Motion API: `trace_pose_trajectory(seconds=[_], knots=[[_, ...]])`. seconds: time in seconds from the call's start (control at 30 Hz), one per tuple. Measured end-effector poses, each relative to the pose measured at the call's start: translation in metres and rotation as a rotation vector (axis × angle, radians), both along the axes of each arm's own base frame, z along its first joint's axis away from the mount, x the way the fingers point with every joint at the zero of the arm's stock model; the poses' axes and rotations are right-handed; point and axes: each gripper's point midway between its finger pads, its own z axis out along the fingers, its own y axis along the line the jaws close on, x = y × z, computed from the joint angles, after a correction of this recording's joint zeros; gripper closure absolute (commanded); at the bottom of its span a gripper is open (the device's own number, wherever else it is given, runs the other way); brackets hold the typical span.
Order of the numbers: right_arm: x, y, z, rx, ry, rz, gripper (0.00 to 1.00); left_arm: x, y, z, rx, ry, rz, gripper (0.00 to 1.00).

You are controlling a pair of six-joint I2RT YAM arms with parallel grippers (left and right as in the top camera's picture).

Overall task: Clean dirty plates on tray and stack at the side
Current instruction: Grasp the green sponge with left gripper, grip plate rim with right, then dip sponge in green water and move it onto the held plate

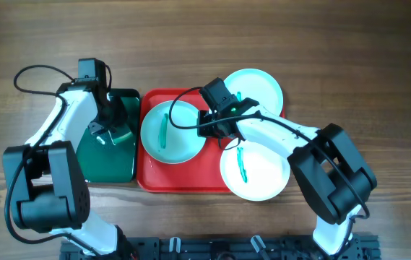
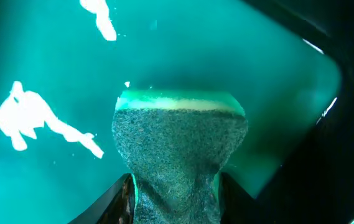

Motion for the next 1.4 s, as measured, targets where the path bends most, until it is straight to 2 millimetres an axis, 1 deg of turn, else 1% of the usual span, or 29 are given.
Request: trace_pose_trajectory(seconds=[0.03,0.17,0.23,0.27,0.3,0.37,0.43,0.53,0.7,0.77,0.87,0.97,1.03,1.17,1.23,1.27,1.33,1.4], knots=[[0.000,0.000,0.000,0.000,0.000,0.000,0.93,0.000,0.000,0.000,0.002,0.001,-0.014,0.66],[0.000,0.000,0.000,0.000,0.000,0.000,0.93,0.000,0.000,0.000,0.006,0.003,-0.045,0.81],[0.000,0.000,0.000,0.000,0.001,0.000,0.93,0.000,0.000,0.000,0.008,0.004,-0.052,0.83],[0.000,0.000,0.000,0.000,0.000,0.000,0.93,0.000,0.000,-0.001,0.007,0.005,-0.052,0.90],[0.000,0.000,0.000,0.000,0.000,0.000,0.93,0.000,0.000,-0.002,0.007,0.004,-0.052,0.92],[0.000,0.000,0.000,0.000,0.000,0.000,0.93,0.002,-0.001,-0.002,0.005,-0.001,-0.057,0.91],[0.000,0.000,0.000,0.000,0.000,0.000,0.92,0.002,0.000,-0.002,0.005,-0.001,-0.057,0.84],[0.000,0.000,0.000,0.000,0.000,0.000,0.92,0.002,0.000,-0.002,0.005,-0.002,-0.059,0.69],[0.000,0.000,0.000,0.001,-0.002,0.000,0.92,0.003,-0.001,-0.003,0.002,-0.003,-0.060,0.68],[0.000,0.000,0.000,0.002,-0.001,0.000,0.92,0.003,-0.001,-0.003,0.003,-0.004,-0.060,0.71],[0.000,0.000,0.000,0.001,-0.002,0.000,0.93,0.003,-0.001,-0.003,0.003,-0.004,-0.060,0.72],[0.001,0.000,0.000,0.002,-0.002,0.000,0.92,0.007,-0.001,-0.004,0.005,-0.022,-0.061,0.84],[0.001,0.000,0.000,0.002,-0.002,0.000,0.92,0.006,-0.001,-0.005,0.005,-0.024,-0.060,0.96],[0.001,0.000,0.000,0.002,-0.002,0.000,0.94,0.006,-0.001,-0.006,0.004,-0.025,-0.056,0.96],[0.000,0.000,0.000,0.001,-0.002,0.000,0.96,0.004,-0.001,-0.006,0.003,-0.017,-0.056,0.96],[0.000,0.000,0.000,0.001,-0.003,0.003,0.96,0.000,-0.001,-0.005,0.001,-0.002,-0.053,0.96],[0.001,0.001,0.000,0.003,-0.004,0.003,0.96,-0.004,-0.001,0.005,0.002,-0.007,-0.052,0.96],[0.001,0.001,0.000,0.006,-0.005,0.008,0.96,-0.006,-0.002,0.039,0.008,-0.077,-0.052,0.96]])
